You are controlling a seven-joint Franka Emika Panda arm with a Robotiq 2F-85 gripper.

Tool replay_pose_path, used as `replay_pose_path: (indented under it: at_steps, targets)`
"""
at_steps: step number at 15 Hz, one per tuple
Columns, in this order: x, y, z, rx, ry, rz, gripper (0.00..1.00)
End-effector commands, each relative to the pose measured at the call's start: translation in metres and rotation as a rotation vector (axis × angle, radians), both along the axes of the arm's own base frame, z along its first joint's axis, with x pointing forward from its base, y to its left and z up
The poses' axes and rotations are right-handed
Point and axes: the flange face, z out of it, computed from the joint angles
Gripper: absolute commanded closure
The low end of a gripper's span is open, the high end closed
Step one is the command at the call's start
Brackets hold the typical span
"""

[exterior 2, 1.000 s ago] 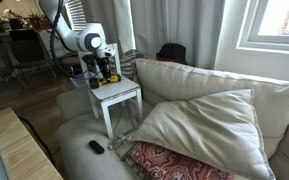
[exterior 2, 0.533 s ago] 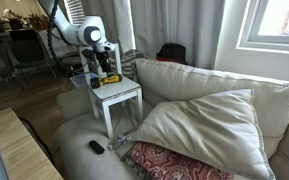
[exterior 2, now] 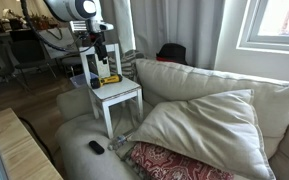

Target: Put the flashlight on it's side then put the bottle onto the chair

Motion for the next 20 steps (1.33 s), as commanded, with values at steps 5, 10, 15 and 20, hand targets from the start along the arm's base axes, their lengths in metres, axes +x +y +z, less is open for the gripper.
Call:
replay_pose_path:
  at_steps: [5, 10, 15, 20]
  targets:
    - [-0.036, -0.025, 0.041, -0.016, 0.013, 0.035, 0.00]
    - [-0.041, -0.025, 0.041, -0.016, 0.018, 0.041, 0.00]
    - [-0.028, -0.074, 0.005, -0.012, 0.175, -0.050, 0.00]
    - [-0.041, -0.156, -0.079, 0.137, 0.341, 0.065, 0.00]
